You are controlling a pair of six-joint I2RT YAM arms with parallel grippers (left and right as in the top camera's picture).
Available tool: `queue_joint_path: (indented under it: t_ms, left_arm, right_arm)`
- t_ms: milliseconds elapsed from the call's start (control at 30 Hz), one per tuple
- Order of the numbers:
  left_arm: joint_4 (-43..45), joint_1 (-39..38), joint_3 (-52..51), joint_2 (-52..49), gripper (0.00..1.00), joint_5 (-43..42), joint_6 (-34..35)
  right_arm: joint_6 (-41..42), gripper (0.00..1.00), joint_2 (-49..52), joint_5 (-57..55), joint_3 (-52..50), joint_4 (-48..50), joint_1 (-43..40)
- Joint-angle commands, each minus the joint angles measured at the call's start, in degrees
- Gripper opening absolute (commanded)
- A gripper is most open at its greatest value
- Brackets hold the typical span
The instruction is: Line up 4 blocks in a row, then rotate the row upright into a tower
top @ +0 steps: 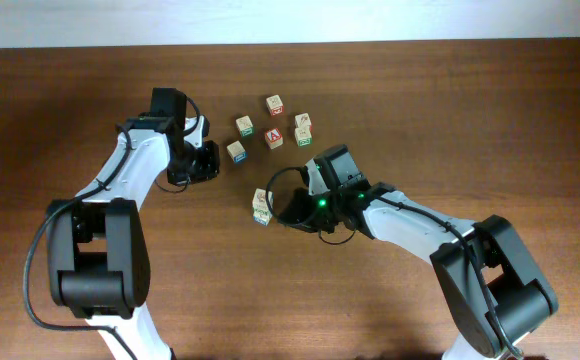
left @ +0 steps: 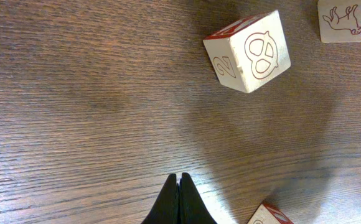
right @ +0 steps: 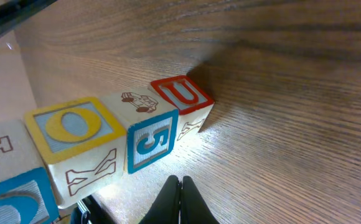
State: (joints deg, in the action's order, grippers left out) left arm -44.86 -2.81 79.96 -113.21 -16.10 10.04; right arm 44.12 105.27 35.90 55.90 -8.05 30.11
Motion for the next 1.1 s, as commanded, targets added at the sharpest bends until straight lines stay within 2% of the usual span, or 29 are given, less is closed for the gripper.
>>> queue_joint_path:
  t_ms: [0,567,767,833,867,933,1000,1067]
  left_arm:
    - [0.3,0.1,0.8,-0.9,0.00,-0.7,-0.7]
    - [0.3,0.1,0.8,-0.9,0.00,-0.7,-0.7]
    - [0.2,0.1,0.8,-0.9,0.00,-0.7,-0.7]
    - [0.3,0.1,0.8,-0.9,0.00,-0.6,-0.8]
    - [-0.4,0.1,1.4,-0.8,0.00,-0.6,-3.5]
    - [-5.7,0.2,5.7,0.3,0.00,2.5,-5.4]
    - [-13.4,0.2,13.1,3.6,0.00,9.7,-5.4]
    - [-15.4,0.2,16.2,7.2,0.00,10.6,-5.4]
  right_arm:
    - [1.7,0.04,0.1,-0.6,-0.4,2.0,1.2]
    - [3.1,0.04,0.1,-2.0,-0.4,3.8,3.6]
    - [0.4,0.04,-6.0,-1.6,-0.4,-4.2,-2.4]
    - [-5.4,0.04,-11.1,-5.3,0.0,-9.9,-4.9]
    - [-8.1,0.04,-13.1,-7.5,0.7,-13.4,-5.9]
    - [-15.4,0.09,-19.3,-14.7,4.1,-24.3,-8.4]
    - [-20.3,0.30,-25.7,-23.1,10.7,-36.9,-10.9]
    - [-21.2,0.43,-29.6,-26.5,16.7,-45.4,-13.0]
